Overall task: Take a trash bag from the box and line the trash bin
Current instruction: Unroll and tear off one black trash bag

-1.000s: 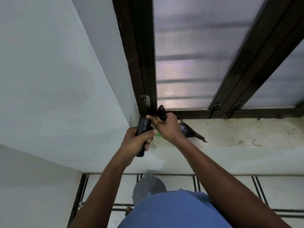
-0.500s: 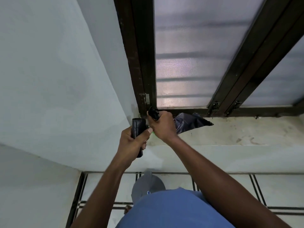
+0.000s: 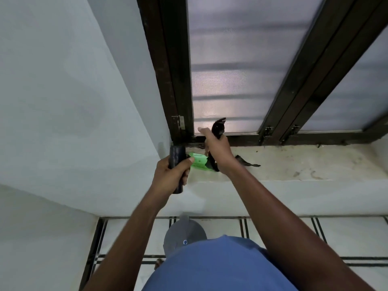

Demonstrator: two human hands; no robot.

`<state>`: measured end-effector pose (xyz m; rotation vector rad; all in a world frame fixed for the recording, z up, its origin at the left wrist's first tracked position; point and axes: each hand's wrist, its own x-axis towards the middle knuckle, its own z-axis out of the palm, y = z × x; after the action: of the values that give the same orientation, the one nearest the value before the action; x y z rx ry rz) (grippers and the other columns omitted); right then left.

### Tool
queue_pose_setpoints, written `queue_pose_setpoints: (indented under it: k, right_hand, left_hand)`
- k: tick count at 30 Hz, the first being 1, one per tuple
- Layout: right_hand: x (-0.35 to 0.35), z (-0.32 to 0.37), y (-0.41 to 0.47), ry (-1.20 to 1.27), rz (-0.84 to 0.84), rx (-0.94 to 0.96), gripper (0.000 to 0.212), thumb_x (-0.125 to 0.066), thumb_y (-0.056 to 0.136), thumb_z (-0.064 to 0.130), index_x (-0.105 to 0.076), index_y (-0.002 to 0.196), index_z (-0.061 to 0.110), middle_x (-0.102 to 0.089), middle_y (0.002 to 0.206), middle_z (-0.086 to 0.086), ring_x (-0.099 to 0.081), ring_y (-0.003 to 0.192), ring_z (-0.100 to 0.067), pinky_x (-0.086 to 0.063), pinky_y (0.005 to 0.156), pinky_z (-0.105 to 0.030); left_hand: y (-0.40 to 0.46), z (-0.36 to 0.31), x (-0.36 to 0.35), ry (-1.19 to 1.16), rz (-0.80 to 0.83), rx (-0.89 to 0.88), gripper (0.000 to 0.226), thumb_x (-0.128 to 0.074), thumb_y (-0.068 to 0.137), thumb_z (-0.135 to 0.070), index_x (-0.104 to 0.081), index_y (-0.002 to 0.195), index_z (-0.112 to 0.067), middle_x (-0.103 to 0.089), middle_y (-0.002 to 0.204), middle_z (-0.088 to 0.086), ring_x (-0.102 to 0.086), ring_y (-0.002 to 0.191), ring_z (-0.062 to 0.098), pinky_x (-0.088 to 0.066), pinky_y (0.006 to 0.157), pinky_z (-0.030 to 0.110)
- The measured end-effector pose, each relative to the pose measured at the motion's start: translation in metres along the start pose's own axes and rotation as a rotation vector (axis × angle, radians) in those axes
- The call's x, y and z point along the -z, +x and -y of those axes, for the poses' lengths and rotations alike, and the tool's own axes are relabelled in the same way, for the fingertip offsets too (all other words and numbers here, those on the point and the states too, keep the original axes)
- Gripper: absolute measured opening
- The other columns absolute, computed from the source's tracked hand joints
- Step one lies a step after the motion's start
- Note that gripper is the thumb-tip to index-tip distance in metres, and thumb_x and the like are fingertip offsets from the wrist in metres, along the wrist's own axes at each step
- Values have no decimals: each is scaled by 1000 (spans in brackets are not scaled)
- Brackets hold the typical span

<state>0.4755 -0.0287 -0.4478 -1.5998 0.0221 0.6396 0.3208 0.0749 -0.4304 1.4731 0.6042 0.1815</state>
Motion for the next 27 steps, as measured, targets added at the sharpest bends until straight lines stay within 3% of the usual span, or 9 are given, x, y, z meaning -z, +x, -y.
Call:
queue_pose_setpoints:
  k: [6, 9, 13, 16, 18, 20, 22, 24, 27]
  right_hand:
    - [18, 20, -10, 595, 244, -64, 18, -56, 87, 33, -54, 78, 18, -52, 78, -5, -48, 70, -24, -39, 66, -39]
    - [34, 23, -10, 762, 335, -98, 32, -48, 90, 27, -70, 73, 11, -59, 87, -11, -58, 79, -29, -47, 78, -43]
    - [50, 19, -4, 855, 269, -134, 28, -48, 95, 26, -64, 91, 3, -63, 88, -15, -63, 83, -30, -54, 89, -43]
    - [67, 3, 16, 645, 102, -174, 27, -61, 102, 27, -62, 105, 0, -70, 88, -14, -71, 80, -28, -60, 102, -45]
    - [85, -9, 26, 297, -82, -184, 66, -78, 99, 39, -52, 143, -3, -71, 130, -19, -74, 113, -30, -55, 116, -49]
    - [102, -16, 20, -48, -257, -90, 106, -82, 96, 52, -20, 170, 6, -33, 173, -18, -47, 154, -31, -40, 129, -45]
    - [119, -21, 6, -238, -299, 178, 103, -77, 100, 54, -15, 173, 15, -15, 178, -6, -34, 162, -25, -36, 130, -41]
    - [137, -28, -4, -396, -99, 419, 101, -82, 92, 63, -26, 171, 33, -25, 176, 6, -37, 159, -18, -41, 125, -40]
    - [155, -35, -7, -690, 312, 420, 117, -99, 74, 58, -30, 168, 53, -43, 172, 11, -44, 154, -11, -42, 121, -34]
  left_hand:
    - [8, 19, -21, 128, 123, 138, 40, -92, 84, -38, -66, 94, -9, -65, 70, 6, -57, 62, 22, -52, 64, 35]
    - [10, 19, -39, 118, 191, 151, 46, -91, 85, -38, -68, 111, -8, -66, 73, 7, -56, 62, 22, -51, 62, 35]
    - [15, 19, -63, 94, 223, 115, 29, -82, 94, -31, -66, 90, -8, -65, 72, 10, -54, 60, 25, -47, 63, 37]
    - [19, 22, -76, 60, 155, 116, 23, -78, 97, -27, -67, 87, -10, -65, 72, 10, -54, 57, 23, -48, 62, 35]
    - [22, 25, -80, 33, 92, 139, 23, -78, 97, -29, -69, 94, -8, -65, 73, 9, -56, 58, 23, -48, 63, 35]
    - [27, 29, -84, 47, 33, 194, 27, -80, 95, -32, -71, 102, -8, -63, 70, 10, -57, 58, 23, -47, 60, 34]
    - [34, 34, -88, 65, -18, 247, 32, -80, 93, -33, -72, 109, -6, -61, 66, 10, -56, 56, 23, -47, 57, 32]
    - [40, 37, -93, 67, -24, 273, 34, -80, 92, -32, -73, 110, -4, -61, 65, 10, -55, 55, 24, -48, 58, 34]
    - [45, 34, -106, 49, 47, 289, 32, -83, 90, -32, -76, 105, -4, -63, 71, 12, -57, 60, 27, -49, 60, 36]
